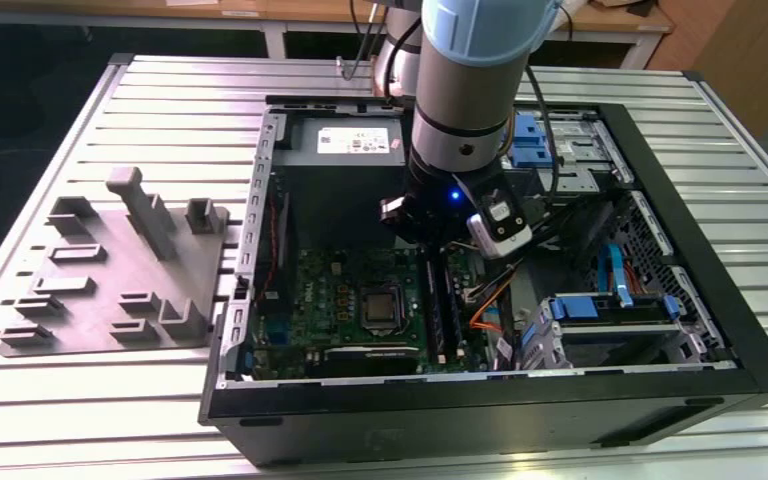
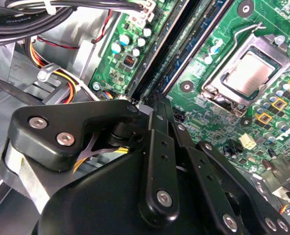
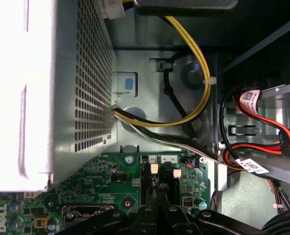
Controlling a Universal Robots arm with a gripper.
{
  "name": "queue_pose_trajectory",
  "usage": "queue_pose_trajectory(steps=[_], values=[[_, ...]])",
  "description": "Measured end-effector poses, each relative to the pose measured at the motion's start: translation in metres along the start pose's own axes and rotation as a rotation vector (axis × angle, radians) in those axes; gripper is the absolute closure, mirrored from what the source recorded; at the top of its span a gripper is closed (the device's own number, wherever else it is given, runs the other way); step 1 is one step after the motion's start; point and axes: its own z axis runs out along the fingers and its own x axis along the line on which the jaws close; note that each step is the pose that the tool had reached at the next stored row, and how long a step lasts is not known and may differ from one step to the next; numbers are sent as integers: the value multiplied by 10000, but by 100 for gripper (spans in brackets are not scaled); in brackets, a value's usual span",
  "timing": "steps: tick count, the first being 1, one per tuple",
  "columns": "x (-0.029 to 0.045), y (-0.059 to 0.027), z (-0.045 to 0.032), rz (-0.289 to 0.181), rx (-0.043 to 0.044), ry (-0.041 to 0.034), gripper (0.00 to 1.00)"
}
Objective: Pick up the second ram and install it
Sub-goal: 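Press down the second ram until it locks into place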
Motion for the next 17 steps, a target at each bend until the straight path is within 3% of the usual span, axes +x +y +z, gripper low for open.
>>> queue_pose_trajectory(steps=[17], values=[[1, -1, 19, 0, 2, 1, 90]])
